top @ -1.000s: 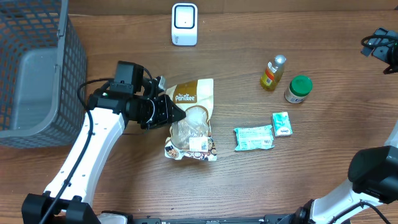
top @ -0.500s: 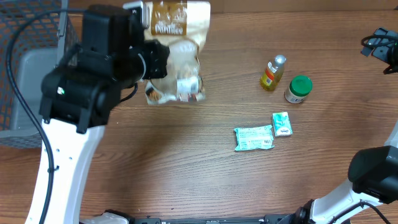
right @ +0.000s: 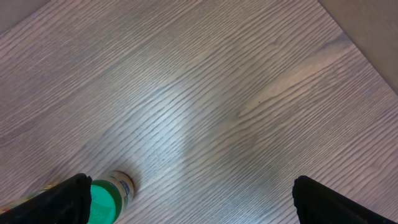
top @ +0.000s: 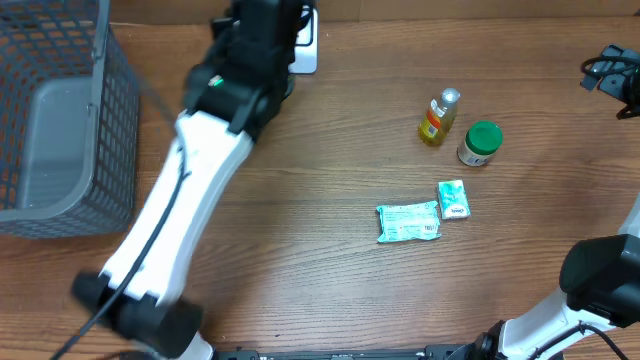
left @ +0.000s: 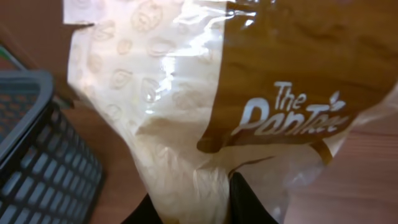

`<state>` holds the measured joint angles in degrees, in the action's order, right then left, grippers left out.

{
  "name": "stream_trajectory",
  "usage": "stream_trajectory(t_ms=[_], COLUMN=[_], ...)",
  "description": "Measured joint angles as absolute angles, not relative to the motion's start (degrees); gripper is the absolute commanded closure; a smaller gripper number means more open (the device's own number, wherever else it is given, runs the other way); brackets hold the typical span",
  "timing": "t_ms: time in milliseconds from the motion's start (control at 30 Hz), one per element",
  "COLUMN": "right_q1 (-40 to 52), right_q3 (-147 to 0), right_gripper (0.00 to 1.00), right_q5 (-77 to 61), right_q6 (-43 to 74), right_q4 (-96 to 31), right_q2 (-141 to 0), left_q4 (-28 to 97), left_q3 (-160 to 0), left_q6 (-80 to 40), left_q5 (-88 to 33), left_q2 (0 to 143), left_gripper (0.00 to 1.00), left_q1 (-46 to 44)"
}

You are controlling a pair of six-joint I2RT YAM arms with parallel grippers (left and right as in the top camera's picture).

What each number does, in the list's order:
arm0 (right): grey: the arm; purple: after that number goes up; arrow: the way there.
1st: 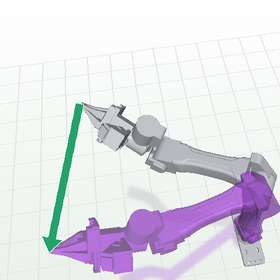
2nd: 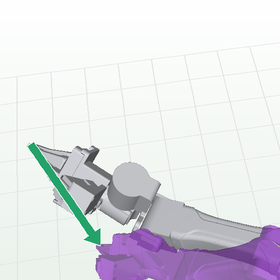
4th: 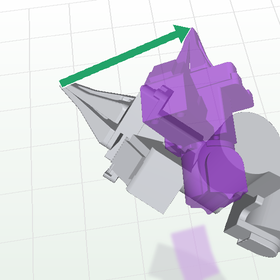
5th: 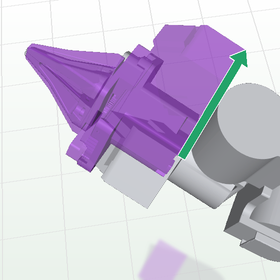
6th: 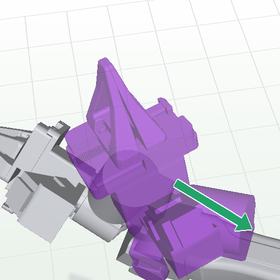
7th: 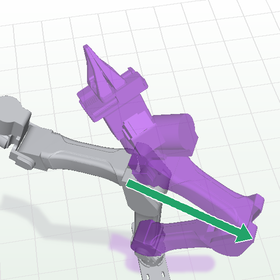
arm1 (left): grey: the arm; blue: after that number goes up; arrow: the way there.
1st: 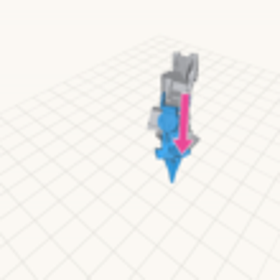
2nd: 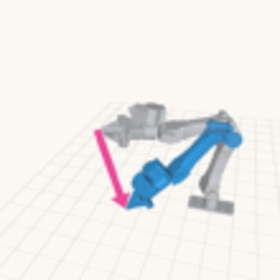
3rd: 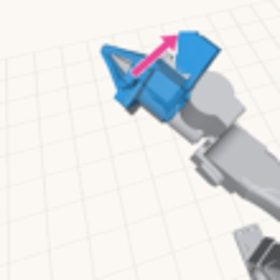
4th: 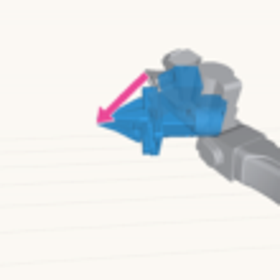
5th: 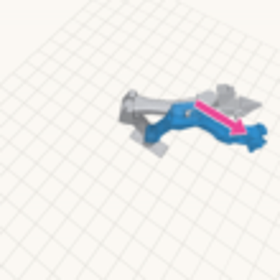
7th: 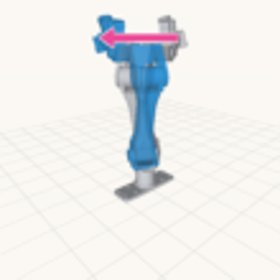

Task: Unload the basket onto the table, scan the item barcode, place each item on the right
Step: 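Raise the bread bag and carry it back toward the scanner, then hold the bread bag against the scanner window with the left gripper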

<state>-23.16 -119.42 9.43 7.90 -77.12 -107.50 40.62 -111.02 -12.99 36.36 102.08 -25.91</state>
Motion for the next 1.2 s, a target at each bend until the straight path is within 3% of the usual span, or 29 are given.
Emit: stream_trajectory(t_ms=[267,533,833,1200], right_q1=[-23.16,-23.16,-23.16,-23.16], right_q3=[-119.42,-119.42,-119.42,-119.42], right_gripper=[0.00,0.00,0.00,0.00], right_q5=[9.43,9.39,9.41,9.43], right_q6=[7.90,7.90,7.90,7.94], right_q4=[-77.12,-77.14,-77.12,-77.14], right_q2=[-107.53,-107.53,-107.53,-107.53], left_q4=[10.04,-20.78,-30.04,-29.12], left_q3=[-110.89,-110.91,-110.91,-110.91], left_q6=[3.77,24.95,41.56,47.22], left_q5=[44.71,45.08,38.89,35.73], left_q2=[117.99,130.91,139.48,141.34], left_gripper=[0.96,0.96,0.96,0.96], left_q1=[-25.89,-25.89,-25.89,-25.91])
